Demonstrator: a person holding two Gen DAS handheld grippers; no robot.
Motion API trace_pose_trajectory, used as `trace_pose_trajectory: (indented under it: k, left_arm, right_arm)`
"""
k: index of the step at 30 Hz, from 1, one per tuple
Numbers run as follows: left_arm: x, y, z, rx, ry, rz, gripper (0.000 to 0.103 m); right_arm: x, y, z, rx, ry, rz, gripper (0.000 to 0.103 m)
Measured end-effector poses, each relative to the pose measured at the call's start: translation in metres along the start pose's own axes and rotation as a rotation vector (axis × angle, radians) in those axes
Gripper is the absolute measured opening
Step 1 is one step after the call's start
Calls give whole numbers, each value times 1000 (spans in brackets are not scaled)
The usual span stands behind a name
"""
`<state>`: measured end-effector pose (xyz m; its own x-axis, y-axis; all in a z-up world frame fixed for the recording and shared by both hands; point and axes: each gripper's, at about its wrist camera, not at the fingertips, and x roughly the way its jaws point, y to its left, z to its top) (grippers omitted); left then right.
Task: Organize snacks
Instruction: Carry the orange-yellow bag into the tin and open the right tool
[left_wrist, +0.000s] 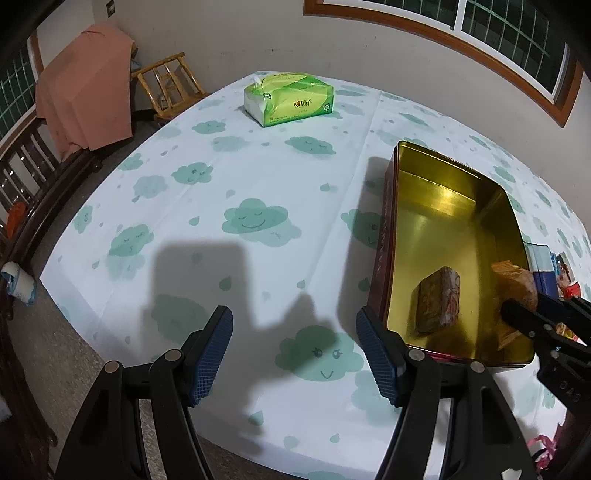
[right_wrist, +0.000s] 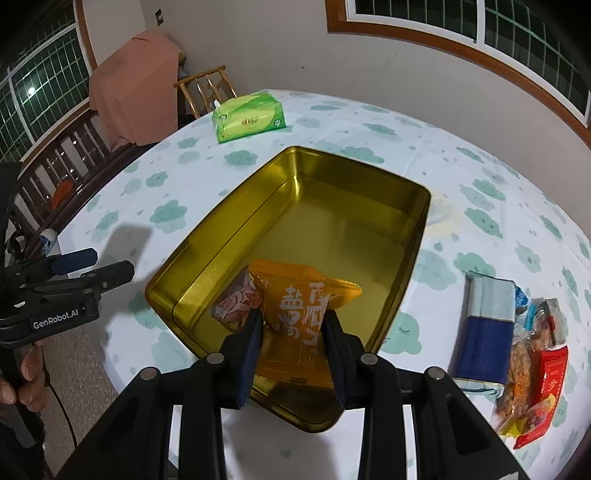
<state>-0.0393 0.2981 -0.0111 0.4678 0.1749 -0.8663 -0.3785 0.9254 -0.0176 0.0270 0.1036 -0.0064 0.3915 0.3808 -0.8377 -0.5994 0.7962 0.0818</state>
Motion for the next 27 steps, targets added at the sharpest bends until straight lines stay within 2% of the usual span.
trace_pose_trajectory:
  k: [27]
  left_arm:
    - [1,-17,-5,20,14,-44,68]
  right_arm:
    - [17,11,-6,-37,55,2,35]
